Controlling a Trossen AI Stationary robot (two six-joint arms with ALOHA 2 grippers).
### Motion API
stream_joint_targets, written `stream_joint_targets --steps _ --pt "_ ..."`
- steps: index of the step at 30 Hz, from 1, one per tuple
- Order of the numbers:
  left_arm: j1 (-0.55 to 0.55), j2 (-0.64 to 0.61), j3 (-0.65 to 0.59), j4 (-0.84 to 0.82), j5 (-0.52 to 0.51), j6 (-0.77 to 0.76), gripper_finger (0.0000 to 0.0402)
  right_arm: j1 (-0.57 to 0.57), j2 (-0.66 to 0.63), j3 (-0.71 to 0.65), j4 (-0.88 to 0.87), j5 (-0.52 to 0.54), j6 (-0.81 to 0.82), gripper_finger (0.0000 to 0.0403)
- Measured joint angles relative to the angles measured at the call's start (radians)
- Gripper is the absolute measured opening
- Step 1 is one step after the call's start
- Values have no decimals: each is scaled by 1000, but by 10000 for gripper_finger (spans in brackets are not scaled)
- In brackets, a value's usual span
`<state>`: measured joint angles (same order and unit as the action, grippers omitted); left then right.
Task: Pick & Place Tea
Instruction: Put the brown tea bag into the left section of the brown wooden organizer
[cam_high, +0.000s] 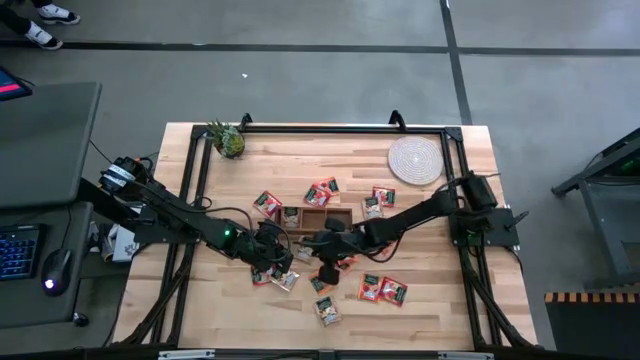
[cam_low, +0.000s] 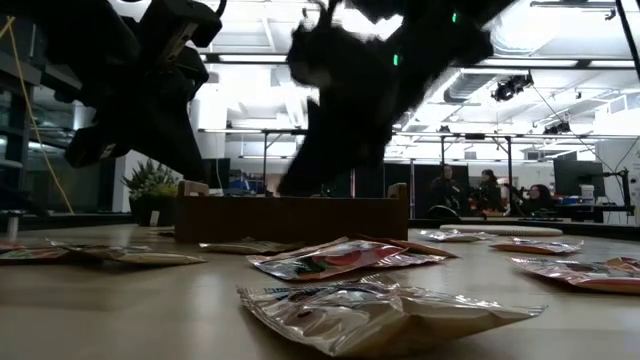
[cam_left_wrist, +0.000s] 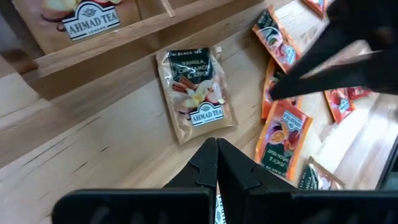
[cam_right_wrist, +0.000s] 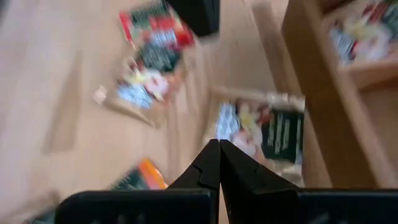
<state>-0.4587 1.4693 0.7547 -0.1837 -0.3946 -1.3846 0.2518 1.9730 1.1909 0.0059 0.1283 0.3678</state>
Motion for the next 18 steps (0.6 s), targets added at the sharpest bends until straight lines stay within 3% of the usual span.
stream_joint_targets --steps 18 --pt "0 0 0 2 14 0 0 2 19 -1 22 37 -95 0"
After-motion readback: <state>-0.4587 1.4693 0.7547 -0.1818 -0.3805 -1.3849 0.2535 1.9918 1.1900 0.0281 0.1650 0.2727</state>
